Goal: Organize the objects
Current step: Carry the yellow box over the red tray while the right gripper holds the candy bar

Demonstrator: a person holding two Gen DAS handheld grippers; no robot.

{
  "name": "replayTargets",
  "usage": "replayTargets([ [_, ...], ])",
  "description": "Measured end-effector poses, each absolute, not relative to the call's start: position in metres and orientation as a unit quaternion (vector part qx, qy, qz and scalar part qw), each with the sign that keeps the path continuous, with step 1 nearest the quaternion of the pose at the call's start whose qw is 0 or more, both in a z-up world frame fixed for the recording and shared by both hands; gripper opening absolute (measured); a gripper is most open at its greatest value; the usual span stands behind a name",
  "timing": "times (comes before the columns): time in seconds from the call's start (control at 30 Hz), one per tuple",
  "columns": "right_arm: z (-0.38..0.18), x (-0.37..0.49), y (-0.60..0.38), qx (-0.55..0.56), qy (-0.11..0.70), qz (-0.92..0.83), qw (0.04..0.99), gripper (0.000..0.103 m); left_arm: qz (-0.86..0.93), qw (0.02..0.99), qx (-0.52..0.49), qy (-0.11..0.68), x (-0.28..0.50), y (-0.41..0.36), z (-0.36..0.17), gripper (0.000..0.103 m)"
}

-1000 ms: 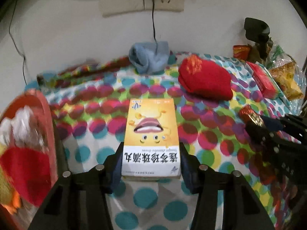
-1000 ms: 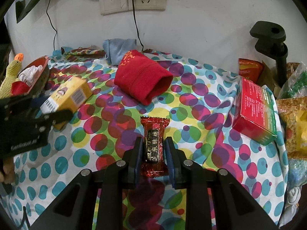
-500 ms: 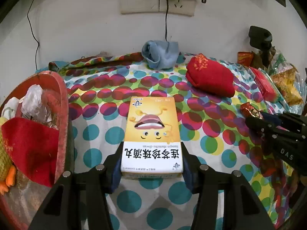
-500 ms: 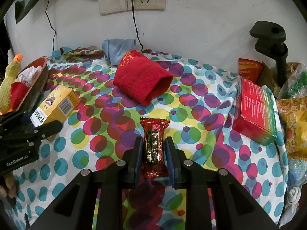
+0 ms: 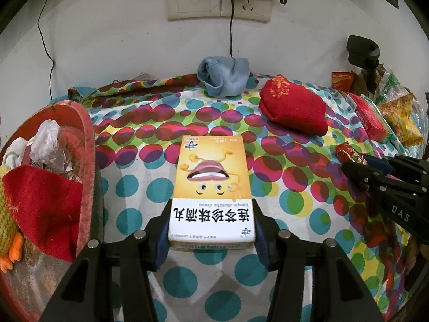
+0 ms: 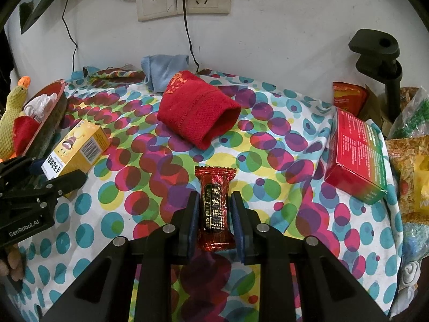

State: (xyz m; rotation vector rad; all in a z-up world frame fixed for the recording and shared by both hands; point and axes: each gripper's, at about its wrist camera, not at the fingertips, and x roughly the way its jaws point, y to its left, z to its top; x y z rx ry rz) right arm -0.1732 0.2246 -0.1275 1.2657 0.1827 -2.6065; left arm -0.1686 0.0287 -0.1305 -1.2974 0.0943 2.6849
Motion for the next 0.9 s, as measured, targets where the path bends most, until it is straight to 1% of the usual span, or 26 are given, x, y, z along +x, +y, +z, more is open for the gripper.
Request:
replayTargets([
  [0.4, -0.128, -0.175, 0.226, 0.433, 0.062, -0.891, 0.119, 0.024, 0.903, 0.093, -0.415, 0.057, -0.155, 0.039, -0.122, 0.052],
  [0.63, -0.128, -0.174, 0.225, 0.432, 0.064, -0.892, 0.118, 0.024, 0.910, 0.101, -0.398, 0.058, -0.139, 0.038, -0.098, 0.052],
  [0.8, -0.128, -0.174, 0.224, 0.433, 0.064, -0.892, 0.118, 0.024, 0.912, 0.104, -0.388, 0.083, -0.127, 0.034, -0.085, 0.052],
  [0.9, -0.128, -0.174, 0.224, 0.432, 0.064, -0.892, 0.118, 0.024, 0.916, 0.101, -0.380, 0.080, -0.120, 0.023, -0.078, 0.052],
])
